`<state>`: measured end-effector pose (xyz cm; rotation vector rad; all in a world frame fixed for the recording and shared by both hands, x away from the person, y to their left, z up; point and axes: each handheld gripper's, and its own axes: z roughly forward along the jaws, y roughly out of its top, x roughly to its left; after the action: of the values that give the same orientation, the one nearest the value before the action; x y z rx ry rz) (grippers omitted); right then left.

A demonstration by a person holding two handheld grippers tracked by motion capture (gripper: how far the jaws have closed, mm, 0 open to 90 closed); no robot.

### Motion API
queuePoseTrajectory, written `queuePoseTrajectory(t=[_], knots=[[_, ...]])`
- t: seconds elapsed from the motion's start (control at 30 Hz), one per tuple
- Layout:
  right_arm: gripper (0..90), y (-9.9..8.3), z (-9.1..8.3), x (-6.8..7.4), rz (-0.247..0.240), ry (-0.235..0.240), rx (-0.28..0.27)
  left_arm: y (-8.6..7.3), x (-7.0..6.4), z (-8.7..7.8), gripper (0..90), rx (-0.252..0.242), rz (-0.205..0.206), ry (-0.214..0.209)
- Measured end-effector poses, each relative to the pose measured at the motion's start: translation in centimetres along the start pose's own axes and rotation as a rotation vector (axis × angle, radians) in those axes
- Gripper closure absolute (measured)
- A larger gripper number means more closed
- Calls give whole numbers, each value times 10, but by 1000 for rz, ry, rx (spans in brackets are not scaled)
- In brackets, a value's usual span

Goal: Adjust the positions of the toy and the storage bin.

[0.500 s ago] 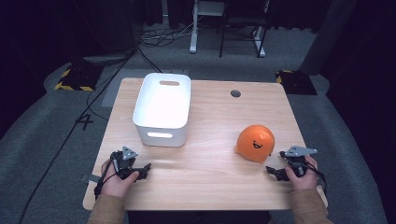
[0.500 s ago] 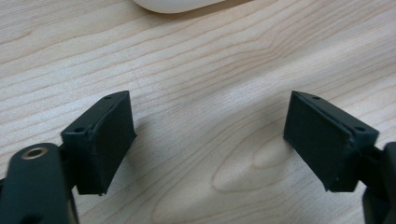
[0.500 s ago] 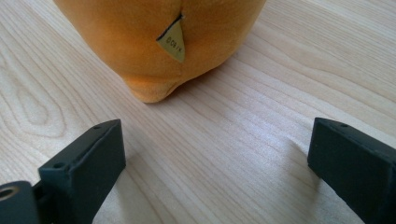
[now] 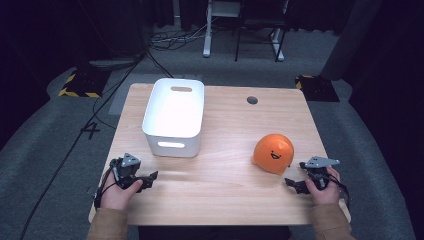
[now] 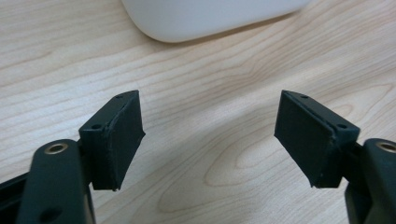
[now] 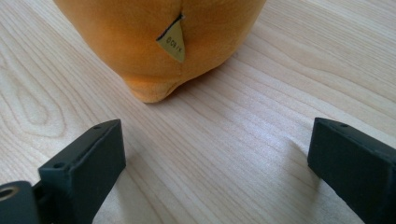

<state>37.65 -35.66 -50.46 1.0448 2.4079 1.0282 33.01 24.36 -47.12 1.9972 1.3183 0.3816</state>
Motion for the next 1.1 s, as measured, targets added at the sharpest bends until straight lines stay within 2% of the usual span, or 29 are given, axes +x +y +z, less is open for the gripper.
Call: queuePoseTrajectory(t=[0.07, 0.2, 0.3, 0.4, 0.5, 0.6, 0.7, 0.9, 0.93, 1.07, 1.1], knots=[[43, 0, 0, 0, -2, 2, 1, 5, 1, -4, 223, -24, -23, -20], [44, 1, 1, -1, -4, 6, 2, 11, 2, -10, 237, -39, -15, -24], [43, 1, 1, -1, -5, 4, -1, 20, 6, -20, 245, -69, -16, -25], [44, 1, 1, -1, -3, 2, -1, 24, 8, -25, 252, -73, -13, -17], [43, 1, 1, -1, -3, 3, 0, 31, 9, -34, 252, -63, -31, -10], [43, 1, 1, -1, -3, 2, 0, 36, 9, -37, 256, -80, -29, -9], [43, 1, 1, -1, -3, 2, -1, 46, 10, -44, 259, -119, -14, -3], [43, 1, 1, -1, -4, 3, 0, 54, 21, -54, 278, -163, -28, -15], [43, 1, 1, -1, -4, 3, 0, 58, 24, -58, 279, -177, -26, -9], [43, 1, 1, -1, -4, 3, 0, 65, 24, -64, 270, -201, -12, 7], [43, 1, 1, -1, -4, 3, 0, 69, 25, -68, 268, -221, -5, 7]])
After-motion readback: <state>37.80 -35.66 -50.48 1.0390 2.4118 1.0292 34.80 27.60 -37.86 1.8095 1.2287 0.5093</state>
